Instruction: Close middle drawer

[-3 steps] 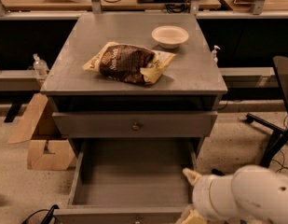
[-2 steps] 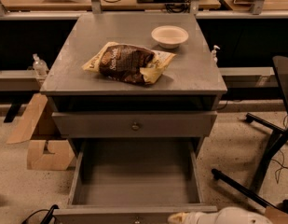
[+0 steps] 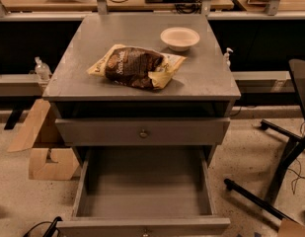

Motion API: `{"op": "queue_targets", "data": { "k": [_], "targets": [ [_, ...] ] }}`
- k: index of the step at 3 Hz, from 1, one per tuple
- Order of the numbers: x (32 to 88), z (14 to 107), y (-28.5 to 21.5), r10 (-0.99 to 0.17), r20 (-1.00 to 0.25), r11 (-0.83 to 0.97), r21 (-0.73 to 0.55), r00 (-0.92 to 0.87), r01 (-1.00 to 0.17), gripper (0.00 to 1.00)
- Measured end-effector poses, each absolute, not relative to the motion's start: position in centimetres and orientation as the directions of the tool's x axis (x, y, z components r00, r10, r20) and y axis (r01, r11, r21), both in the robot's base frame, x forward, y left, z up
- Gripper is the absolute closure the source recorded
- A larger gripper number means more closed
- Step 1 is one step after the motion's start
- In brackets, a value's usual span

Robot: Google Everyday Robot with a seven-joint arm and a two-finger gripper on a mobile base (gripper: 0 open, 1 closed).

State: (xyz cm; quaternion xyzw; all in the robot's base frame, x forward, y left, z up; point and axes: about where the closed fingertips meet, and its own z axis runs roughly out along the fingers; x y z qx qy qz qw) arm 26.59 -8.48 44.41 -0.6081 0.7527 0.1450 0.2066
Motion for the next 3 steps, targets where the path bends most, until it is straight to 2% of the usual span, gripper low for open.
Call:
{"op": "queue_targets", "data": {
  "k": [1, 3],
  "targets": [
    [27.2, 44.3, -6.7, -0.866, -0.486, 0.156, -0.042, -0.116, -0.987, 1.0],
    [29.9, 40.2, -5.7, -0.841, -0.528, 0.146, -0.01, -0.119, -0.989, 1.0]
  ]
}}
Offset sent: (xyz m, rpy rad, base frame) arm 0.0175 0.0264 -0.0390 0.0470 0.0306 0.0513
